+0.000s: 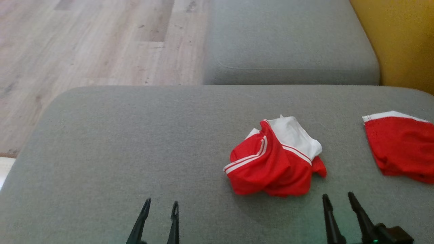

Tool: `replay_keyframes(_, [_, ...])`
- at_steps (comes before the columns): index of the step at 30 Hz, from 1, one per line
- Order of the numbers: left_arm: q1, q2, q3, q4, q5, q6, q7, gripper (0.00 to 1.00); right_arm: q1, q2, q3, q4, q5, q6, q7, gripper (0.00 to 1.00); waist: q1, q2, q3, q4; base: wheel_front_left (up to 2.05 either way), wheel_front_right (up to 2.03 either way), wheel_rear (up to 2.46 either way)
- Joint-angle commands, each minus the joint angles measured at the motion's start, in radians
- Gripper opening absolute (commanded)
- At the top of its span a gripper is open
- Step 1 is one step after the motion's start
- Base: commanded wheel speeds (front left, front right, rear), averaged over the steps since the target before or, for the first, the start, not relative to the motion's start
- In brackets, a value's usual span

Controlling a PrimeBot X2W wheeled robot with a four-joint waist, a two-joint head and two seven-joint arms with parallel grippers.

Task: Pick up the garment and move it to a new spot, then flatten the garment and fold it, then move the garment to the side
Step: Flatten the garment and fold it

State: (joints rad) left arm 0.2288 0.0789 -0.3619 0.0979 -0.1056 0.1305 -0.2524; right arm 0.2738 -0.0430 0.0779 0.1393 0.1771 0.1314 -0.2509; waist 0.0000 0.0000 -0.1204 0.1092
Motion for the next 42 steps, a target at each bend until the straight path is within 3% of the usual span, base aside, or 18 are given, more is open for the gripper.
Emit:
replay_keyframes(1, [-0.087, -0.02, 0.019, -0.029, 0.01, -0.006, -0.009, 1.0, -0.06, -0.007, 0.03, -0.034, -0.002, -0.001, -0.011, 1.0, 0.0, 0.0, 0.016, -0.02, 0.0, 0.0, 0.0])
replay_keyframes(10, [-0.373, -0.028, -0.098, 0.098, 0.006, -0.085, -0.009, 1.0, -0.102, -0.014, 0.065, -0.045, -0.018, -0.001, -0.011, 1.0, 0.0, 0.0, 0.098, -0.132, 0.0, 0.0, 0.0])
replay_keyframes(18, [-0.663, -0.028, -0.281, 0.31, -0.147, -0.109, 0.077, 1.0, -0.146, -0.036, 0.104, -0.055, -0.01, -0.001, -0.011, 1.0, 0.0, 0.0, 0.204, -0.232, 0.0, 0.0, 0.0])
replay_keyframes(31, [-0.828, -0.029, -0.398, 0.541, -0.266, -0.084, 0.05, 1.0, -0.192, -0.043, 0.116, -0.042, -0.001, -0.001, -0.011, 1.0, 0.0, 0.0, 0.246, -0.315, 0.0, 0.0, 0.0])
replay_keyframes(36, [-0.852, -0.029, -0.421, 0.607, -0.284, -0.04, 0.034, 1.0, -0.187, -0.043, 0.119, -0.039, 0.0, -0.001, -0.011, 1.0, 0.0, 0.0, 0.237, -0.324, 0.0, 0.0, 0.0])
replay_keyframes(37, [-0.856, -0.029, -0.426, 0.618, -0.29, -0.034, 0.033, 0.92, -0.187, -0.043, 0.119, -0.039, -0.001, -0.001, -0.011, 1.0, 0.0, 0.0, 0.235, -0.324, 0.0, 0.0, 0.0])
replay_keyframes(38, [-0.859, -0.029, -0.43, 0.626, -0.296, -0.03, 0.031, 0.61, -0.186, -0.042, 0.118, -0.04, -0.001, -0.001, -0.011, 1.0, 0.0, 0.0, 0.233, -0.324, 0.0, 0.0, 0.0])
replay_keyframes(39, [-0.863, -0.029, -0.435, 0.633, -0.302, -0.028, 0.028, 0.41, -0.185, -0.042, 0.117, -0.04, -0.001, -0.001, -0.011, 1.0, 0.0, 0.0, 0.232, -0.323, 0.0, 0.0, 0.0])
replay_keyframes(40, [-0.867, -0.029, -0.441, 0.638, -0.308, -0.027, 0.026, 0.14, -0.184, -0.041, 0.116, -0.04, -0.002, -0.001, -0.011, 1.0, 0.0, 0.0, 0.231, -0.322, 0.0, 0.0, 0.0])
replay_keyframes(41, [-0.872, -0.029, -0.447, 0.642, -0.315, -0.031, 0.024, 0.0, -0.184, -0.041, 0.116, -0.041, -0.002, -0.001, -0.011, 1.0, 0.0, 0.0, 0.229, -0.321, 0.0, 0.0, 0.0])
replay_keyframes(42, [-0.878, -0.029, -0.454, 0.644, -0.322, -0.038, 0.022, 0.0, -0.184, -0.04, 0.116, -0.04, -0.002, -0.001, -0.011, 1.0, 0.0, 0.0, 0.227, -0.321, 0.0, 0.0, 0.0])
